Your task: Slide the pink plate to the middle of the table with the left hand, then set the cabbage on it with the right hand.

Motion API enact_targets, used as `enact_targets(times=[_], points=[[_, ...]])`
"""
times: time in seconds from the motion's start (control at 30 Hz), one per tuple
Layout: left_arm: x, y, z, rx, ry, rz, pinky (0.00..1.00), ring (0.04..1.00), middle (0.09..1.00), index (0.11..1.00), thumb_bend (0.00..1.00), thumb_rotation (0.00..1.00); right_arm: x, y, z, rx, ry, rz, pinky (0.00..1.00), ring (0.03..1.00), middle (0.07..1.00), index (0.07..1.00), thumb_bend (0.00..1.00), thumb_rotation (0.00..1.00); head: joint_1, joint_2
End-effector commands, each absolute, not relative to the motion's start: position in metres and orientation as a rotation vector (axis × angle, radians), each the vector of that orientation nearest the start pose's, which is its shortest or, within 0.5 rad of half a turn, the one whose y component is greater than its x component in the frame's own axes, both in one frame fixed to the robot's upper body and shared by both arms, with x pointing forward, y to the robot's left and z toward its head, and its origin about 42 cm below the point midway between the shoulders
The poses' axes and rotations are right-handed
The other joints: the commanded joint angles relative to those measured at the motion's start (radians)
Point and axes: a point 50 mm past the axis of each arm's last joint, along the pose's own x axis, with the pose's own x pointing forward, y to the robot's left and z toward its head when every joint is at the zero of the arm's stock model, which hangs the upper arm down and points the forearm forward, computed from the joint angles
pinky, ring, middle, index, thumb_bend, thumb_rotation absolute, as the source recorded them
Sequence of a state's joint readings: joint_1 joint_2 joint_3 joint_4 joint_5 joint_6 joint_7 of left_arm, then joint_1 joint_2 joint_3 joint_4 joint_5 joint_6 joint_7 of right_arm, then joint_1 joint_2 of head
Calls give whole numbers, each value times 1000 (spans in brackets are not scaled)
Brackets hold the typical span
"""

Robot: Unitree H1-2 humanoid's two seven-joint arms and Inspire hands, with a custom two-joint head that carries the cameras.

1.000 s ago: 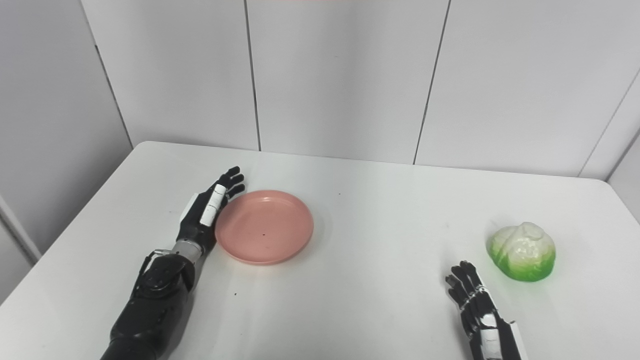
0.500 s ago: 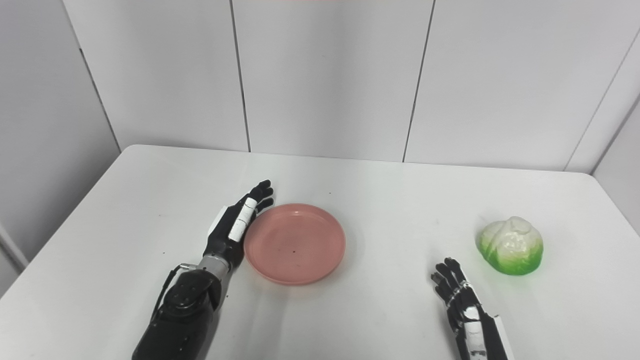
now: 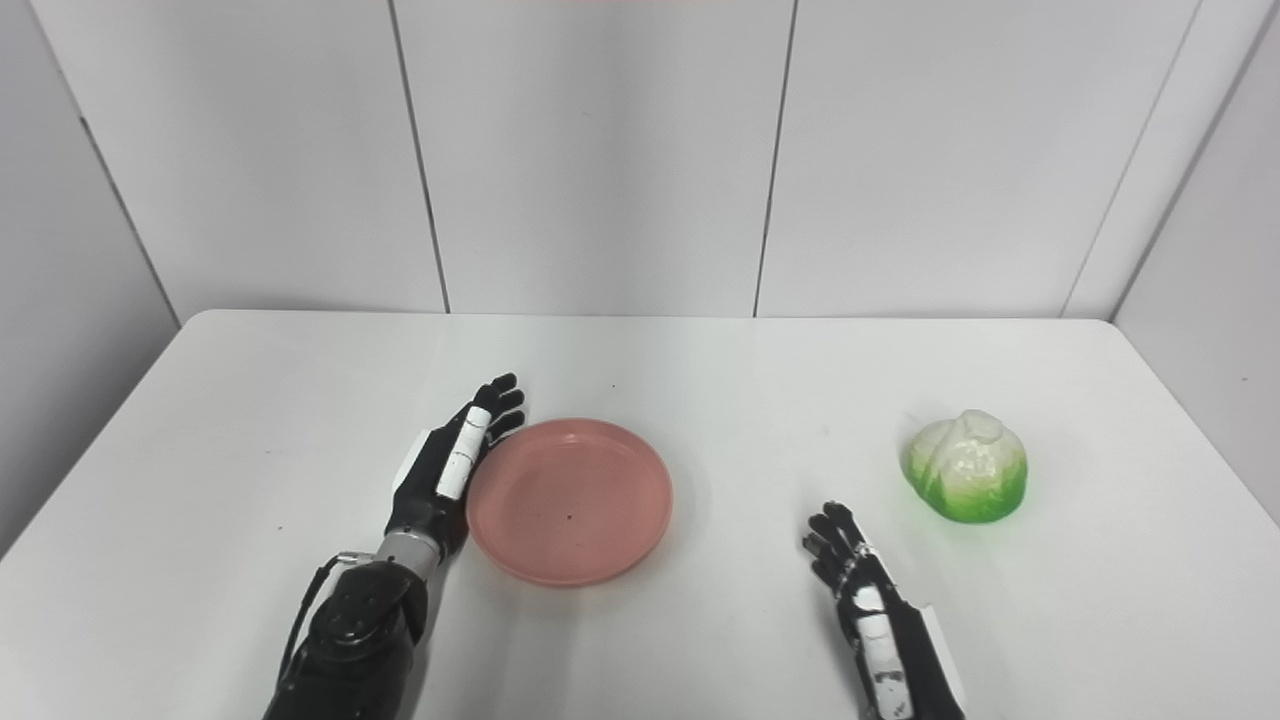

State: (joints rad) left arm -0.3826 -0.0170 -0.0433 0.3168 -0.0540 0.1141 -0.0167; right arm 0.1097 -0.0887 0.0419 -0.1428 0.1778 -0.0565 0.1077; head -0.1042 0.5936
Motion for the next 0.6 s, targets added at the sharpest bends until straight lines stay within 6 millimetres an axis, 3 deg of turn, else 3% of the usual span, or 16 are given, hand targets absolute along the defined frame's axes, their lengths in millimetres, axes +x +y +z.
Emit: enact_targets(times=[0.0,0.57], points=[[396,140,126,-30,100,-199,850,893,897,862,824,921,246,-210,109,117,-53,136,966,914,918,921,920,967,-15,2],[386,123,128,-94,132,-203,917,914,910,867,822,927,254,-173,118,98,-71,136,969,919,931,933,951,977,-163,21]])
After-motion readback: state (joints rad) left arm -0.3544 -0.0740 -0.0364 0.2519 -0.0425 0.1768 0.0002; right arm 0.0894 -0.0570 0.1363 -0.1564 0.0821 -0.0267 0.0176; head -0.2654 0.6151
